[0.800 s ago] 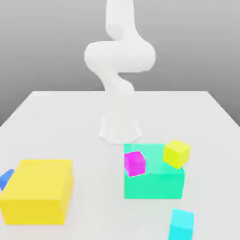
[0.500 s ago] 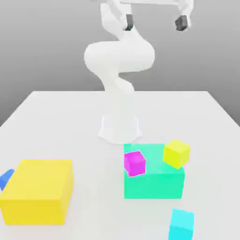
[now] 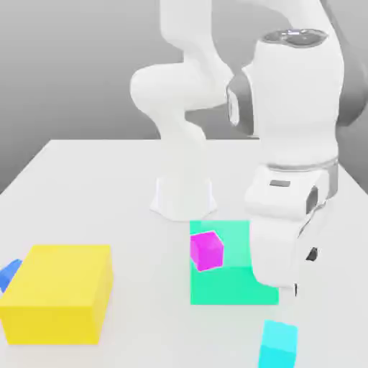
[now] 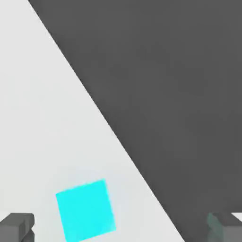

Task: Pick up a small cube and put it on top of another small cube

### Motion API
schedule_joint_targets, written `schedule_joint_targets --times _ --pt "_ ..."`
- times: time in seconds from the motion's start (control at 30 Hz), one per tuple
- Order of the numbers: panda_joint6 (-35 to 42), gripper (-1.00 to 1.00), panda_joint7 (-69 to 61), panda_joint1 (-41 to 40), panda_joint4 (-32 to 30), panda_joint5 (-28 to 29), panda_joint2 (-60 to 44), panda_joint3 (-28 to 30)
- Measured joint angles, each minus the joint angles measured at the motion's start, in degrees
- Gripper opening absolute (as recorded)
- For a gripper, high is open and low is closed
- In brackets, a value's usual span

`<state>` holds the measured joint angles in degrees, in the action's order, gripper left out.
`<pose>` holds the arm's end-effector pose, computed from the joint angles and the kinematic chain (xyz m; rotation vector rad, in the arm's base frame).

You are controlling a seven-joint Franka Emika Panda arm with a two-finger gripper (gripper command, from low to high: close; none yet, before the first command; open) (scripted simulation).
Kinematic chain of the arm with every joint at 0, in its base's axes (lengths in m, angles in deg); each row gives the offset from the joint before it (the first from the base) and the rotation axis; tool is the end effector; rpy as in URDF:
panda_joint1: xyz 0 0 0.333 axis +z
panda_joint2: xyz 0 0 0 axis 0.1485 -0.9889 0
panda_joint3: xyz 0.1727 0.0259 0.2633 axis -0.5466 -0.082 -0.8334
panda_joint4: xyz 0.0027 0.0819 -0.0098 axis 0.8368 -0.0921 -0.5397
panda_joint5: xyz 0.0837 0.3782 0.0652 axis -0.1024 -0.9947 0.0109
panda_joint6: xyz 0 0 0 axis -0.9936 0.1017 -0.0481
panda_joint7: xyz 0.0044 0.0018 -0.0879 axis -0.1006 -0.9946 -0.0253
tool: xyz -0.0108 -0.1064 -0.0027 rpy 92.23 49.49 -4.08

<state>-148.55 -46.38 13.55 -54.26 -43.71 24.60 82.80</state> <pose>0.4903 0.1444 0.2618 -3.0309 -0.4950 -0.1233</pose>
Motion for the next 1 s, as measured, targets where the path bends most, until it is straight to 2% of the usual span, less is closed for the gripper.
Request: schedule_joint_targets --times 0.1,0.23,0.27,0.5,0.67,0.87,1.0 --pt "-2.5 0.0 -2.7 0.9 -0.7 3.7 -5.5 -0.1" --pt "-8.5 0.0 -4.3 0.6 0.4 3.8 -13.7 -1.0" --pt "-10.2 -1.0 -4.5 0.2 0.8 3.6 -15.8 -1.5" --pt "-10.5 -1.0 -4.5 0.0 0.9 3.6 -16.3 -1.6" --pt "-3.4 -1.0 -3.7 0.8 -1.0 4.7 -7.4 -0.7" --pt "3.3 -1.0 -6.8 1.6 -6.6 0.1 3.9 -3.2" --pt "7.5 -1.0 -7.4 3.2 -10.6 -0.8 11.8 -3.9"
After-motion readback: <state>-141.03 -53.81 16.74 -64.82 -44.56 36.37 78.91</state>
